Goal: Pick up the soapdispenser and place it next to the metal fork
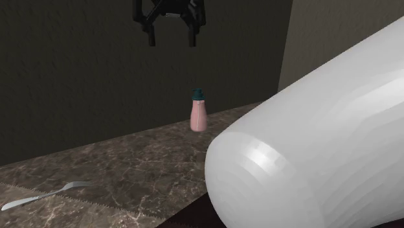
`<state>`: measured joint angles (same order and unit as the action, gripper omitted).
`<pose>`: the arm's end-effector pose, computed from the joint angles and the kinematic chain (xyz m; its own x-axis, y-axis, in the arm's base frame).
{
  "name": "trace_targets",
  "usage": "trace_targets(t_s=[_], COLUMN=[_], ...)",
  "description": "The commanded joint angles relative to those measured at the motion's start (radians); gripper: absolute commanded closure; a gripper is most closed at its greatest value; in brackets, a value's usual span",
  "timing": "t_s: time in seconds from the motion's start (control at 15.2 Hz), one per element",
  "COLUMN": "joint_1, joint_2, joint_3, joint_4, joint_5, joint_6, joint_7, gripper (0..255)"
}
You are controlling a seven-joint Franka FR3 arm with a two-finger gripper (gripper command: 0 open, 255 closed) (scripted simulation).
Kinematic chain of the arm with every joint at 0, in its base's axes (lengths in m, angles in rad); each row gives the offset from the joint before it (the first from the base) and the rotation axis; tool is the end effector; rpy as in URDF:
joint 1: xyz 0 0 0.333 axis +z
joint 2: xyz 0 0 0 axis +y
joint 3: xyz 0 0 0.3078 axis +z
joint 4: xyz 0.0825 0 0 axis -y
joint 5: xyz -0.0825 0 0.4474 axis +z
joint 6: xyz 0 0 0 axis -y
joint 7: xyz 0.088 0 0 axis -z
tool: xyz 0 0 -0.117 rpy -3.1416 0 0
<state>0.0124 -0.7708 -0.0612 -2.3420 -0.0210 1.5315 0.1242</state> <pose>0.3751 -0.0246 0.5725 0.9871 -0.1541 -0.0430 -0.1550 -0.9878 -0.0164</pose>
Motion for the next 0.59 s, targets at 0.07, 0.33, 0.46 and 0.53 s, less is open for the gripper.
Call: trace_targets(t_s=[0.07,0.33,0.46,0.53], joint_1=[-0.005,-0.025,-0.034,-0.038], joint_2=[0.012,0.074,0.114,0.135], joint_3=[-0.013,-0.068,-0.096,-0.11], joint_4=[-0.014,-0.054,-0.066,-0.07], joint_5=[-0.011,-0.051,-0.067,-0.074], joint_6=[0.033,0.167,0.235,0.268], joint_7=[-0.014,-0.068,-0.094,-0.107], gripper=[0,0,0,0])
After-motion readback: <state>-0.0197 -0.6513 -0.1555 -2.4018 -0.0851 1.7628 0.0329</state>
